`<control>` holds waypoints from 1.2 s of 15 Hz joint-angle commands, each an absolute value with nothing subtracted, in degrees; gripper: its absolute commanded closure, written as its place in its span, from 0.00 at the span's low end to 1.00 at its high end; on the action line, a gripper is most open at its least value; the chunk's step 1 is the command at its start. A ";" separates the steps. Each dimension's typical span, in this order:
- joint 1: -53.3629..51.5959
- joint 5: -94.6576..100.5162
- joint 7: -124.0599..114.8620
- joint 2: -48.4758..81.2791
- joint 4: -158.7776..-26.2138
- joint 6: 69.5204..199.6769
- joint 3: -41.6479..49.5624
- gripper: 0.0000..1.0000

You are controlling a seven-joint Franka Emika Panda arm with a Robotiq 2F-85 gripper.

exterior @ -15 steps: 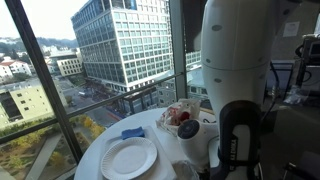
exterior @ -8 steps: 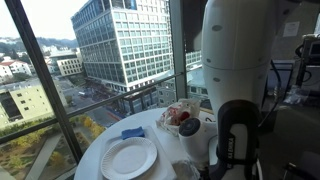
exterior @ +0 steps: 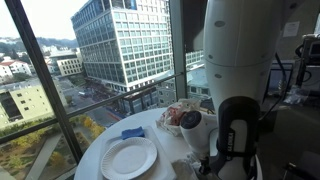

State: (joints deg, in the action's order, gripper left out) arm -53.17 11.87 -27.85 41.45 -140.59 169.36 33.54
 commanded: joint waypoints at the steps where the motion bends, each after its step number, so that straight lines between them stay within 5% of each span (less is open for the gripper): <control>1: -58.27 10.06 -28.50 40.37 -142.90 167.15 39.58 0.99; 18: -53.65 1.95 -43.77 51.68 -139.50 158.55 42.38 0.99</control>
State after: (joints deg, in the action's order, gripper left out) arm -54.39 3.58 -40.78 48.53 -141.35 160.34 42.15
